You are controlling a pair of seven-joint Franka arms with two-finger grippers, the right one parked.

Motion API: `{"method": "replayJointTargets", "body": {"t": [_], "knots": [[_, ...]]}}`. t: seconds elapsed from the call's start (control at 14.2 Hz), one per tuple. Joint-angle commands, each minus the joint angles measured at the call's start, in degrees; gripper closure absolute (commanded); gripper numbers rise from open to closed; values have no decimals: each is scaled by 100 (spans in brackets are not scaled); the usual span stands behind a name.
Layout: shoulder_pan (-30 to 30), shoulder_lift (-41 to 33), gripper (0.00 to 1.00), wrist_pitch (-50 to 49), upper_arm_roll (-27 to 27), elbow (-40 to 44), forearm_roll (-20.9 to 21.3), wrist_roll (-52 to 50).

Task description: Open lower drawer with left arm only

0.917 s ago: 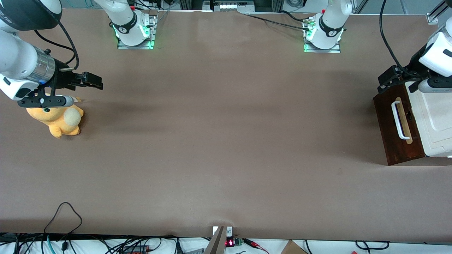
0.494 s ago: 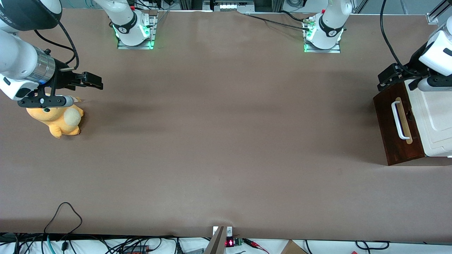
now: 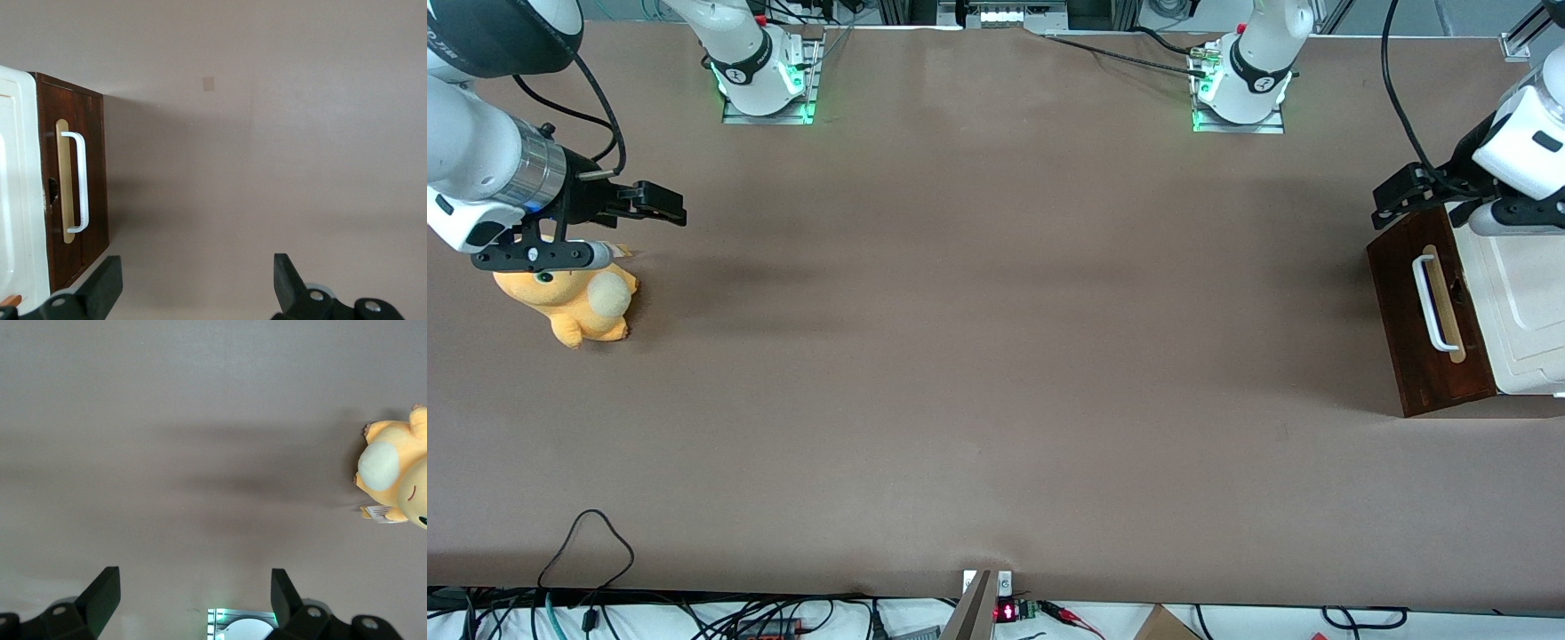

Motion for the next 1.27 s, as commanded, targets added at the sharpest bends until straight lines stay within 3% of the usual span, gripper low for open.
{"method": "replayJointTargets", "body": {"t": [0.0, 0.35, 0.49, 0.85, 0.99, 1.06, 1.2], "knots": [[-13, 107, 0, -115, -424, -55, 799, -681], [-22, 519, 0, -703, -1663, -521, 2803, -2712], [-39, 756, 0, -731, -1919, -950, 3481, -3328], [-188, 1345, 0, -922, -1946, -1918, 4703, -4752], [-215, 1565, 0, -1064, -1946, -2164, 5205, -4886], [-206, 1627, 0, -1082, -1946, -2244, 5389, -4886], [-198, 1689, 0, -1152, -1938, -2227, 5374, -4773]]}}
